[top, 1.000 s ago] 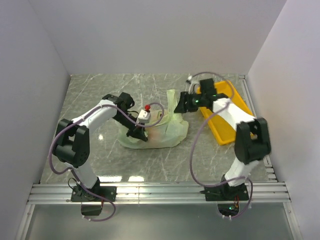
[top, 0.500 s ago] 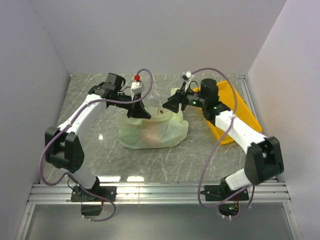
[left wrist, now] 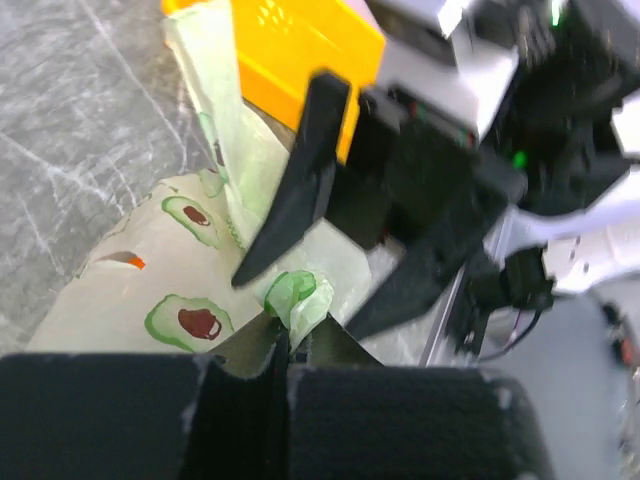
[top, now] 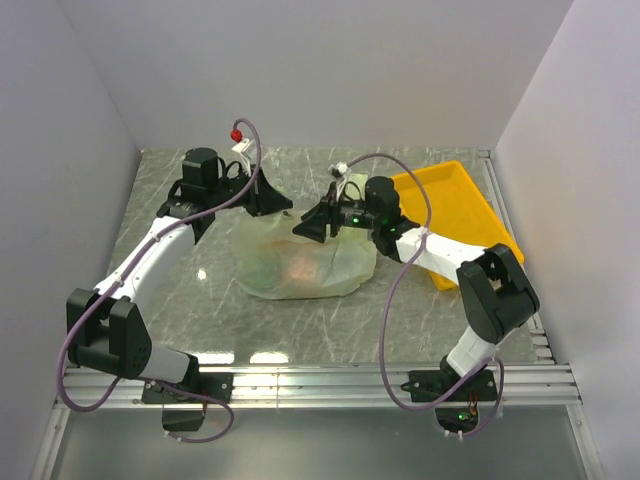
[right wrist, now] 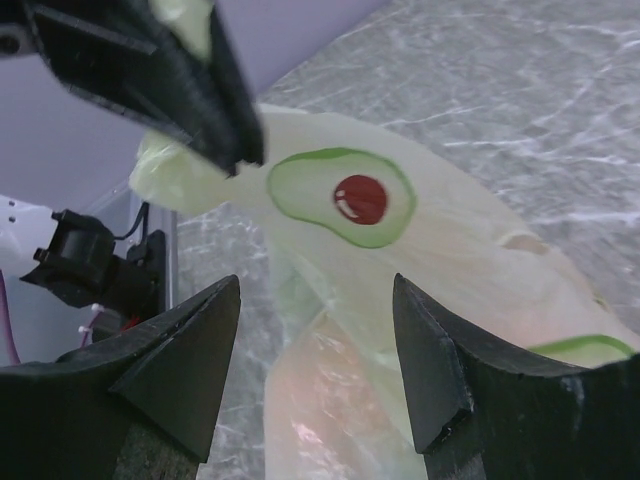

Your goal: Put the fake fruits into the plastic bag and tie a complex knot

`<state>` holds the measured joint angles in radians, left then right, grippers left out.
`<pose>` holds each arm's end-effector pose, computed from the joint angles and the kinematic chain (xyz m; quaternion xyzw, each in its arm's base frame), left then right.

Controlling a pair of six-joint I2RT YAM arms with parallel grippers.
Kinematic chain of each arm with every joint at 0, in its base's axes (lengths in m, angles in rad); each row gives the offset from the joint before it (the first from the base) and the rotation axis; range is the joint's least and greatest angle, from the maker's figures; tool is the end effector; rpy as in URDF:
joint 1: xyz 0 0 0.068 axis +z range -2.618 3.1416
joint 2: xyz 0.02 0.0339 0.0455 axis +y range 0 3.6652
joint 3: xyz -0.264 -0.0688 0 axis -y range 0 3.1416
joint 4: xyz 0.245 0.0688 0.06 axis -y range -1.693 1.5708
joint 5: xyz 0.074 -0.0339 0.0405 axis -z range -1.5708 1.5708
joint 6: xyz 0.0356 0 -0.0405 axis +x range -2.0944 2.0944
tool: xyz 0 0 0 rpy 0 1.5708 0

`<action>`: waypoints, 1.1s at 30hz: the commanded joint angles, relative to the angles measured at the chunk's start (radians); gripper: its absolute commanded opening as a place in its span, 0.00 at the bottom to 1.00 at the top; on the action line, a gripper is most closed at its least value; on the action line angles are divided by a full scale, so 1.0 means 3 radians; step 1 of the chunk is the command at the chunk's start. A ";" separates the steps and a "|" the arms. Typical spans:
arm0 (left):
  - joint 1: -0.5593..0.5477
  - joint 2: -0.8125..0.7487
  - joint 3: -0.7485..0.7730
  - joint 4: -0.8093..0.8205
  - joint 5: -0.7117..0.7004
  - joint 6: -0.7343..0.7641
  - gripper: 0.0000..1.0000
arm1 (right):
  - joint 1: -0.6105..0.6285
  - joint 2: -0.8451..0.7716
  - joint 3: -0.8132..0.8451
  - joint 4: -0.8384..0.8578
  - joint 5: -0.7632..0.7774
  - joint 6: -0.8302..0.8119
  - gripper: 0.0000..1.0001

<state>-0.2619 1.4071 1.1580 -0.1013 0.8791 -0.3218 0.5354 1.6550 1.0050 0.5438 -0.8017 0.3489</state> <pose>0.3020 -0.1093 0.3385 0.2215 0.7486 -0.4832 0.3963 0.3067 0.2117 0.2656 -0.3235 0.6574 0.5257 0.4322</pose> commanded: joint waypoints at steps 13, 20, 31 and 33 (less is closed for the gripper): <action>0.0075 -0.0053 -0.0097 0.0619 -0.0414 -0.0952 0.03 | 0.0271 0.0486 0.0290 -0.0713 0.0407 -0.0840 0.33; 0.0157 -0.0134 -0.0025 0.0512 -0.1345 -0.1203 0.29 | 0.0327 0.0389 0.0219 -0.1066 0.0377 -0.1132 0.00; 0.0780 -0.0809 0.0098 -0.0851 0.0227 0.0800 0.99 | 0.0327 0.0307 0.0331 -0.1291 0.0269 -0.1408 0.00; 0.0822 -0.0830 0.0133 -0.1506 0.0398 0.1510 0.99 | 0.0322 0.0312 0.0357 -0.1322 0.0239 -0.1434 0.00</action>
<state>-0.0246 1.1809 1.1561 -0.2867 0.8024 -0.1905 0.6289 1.8004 1.0672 0.1696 -0.7055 -0.0341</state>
